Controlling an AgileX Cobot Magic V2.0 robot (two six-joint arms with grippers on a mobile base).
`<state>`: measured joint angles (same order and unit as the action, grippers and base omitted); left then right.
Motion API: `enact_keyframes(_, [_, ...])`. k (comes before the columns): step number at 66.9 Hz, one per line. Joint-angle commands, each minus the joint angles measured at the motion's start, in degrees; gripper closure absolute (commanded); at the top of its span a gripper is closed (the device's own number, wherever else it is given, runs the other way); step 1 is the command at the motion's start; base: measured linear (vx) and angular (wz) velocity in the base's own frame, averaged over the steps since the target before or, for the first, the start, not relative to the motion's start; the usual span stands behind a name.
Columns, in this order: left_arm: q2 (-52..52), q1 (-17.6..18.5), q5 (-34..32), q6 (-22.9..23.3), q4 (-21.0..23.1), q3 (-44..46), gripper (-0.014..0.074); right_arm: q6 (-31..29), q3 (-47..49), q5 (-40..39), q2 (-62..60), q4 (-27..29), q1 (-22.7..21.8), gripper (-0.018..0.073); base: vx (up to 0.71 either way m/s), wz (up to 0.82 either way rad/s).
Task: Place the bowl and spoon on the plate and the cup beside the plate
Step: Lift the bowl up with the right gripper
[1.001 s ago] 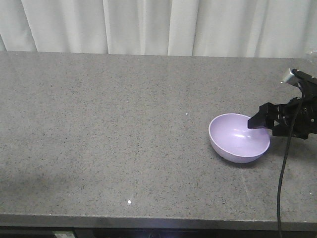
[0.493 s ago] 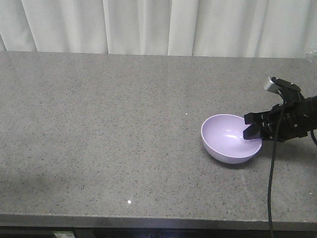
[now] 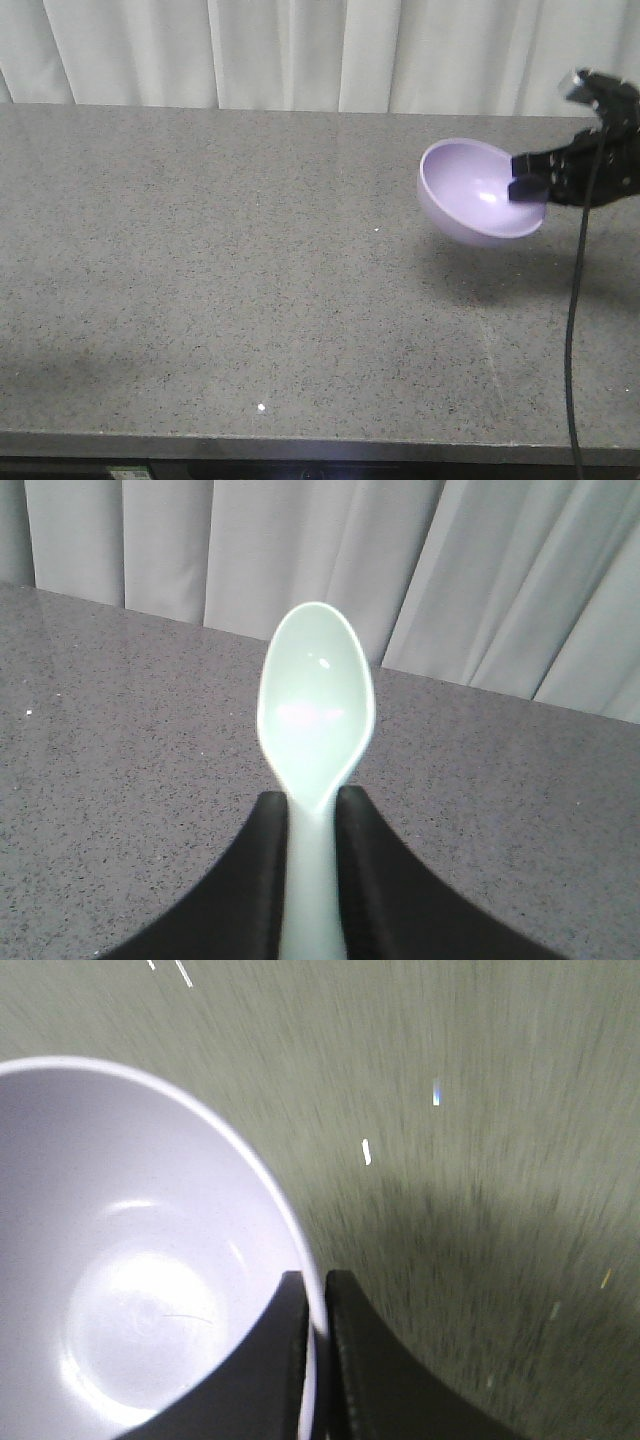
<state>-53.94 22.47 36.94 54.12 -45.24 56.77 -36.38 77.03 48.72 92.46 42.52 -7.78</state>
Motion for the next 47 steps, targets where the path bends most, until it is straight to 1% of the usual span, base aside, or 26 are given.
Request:
enact_keyframes(1, [0.6,0.0,-2.4,-0.1,-1.6,1.2,0.0603,0.1,4.5,-1.1,-9.0,2.5,-0.3,0.0564,0.0,0.0])
enact_keyframes(14, [0.6,0.0,-2.4,-0.1,-1.6,1.2,0.0603,-0.8,1.3,-3.0,-22.7,1.8,-0.2,0.0564,0.0,0.0])
enact_keyframes(30, [0.6,0.0,-2.4,-0.1,-1.6,1.2,0.0603,-1.2,-10.1,-6.5,-38.3,-0.3,-0.2,0.0564,0.0,0.0])
enact_keyframes(39, [0.6,0.0,-2.4,-0.1,-1.6,1.2,0.0603,-1.2,-12.4,-8.5,-42.9,-1.1,-0.2,0.0564,0.0,0.0])
enact_keyframes(47, [0.6,0.0,-2.4,-0.1,-1.6,1.2,0.0603,-1.2,-12.4,-7.8,-44.6,-1.8,-0.2,0.0564,0.0,0.0])
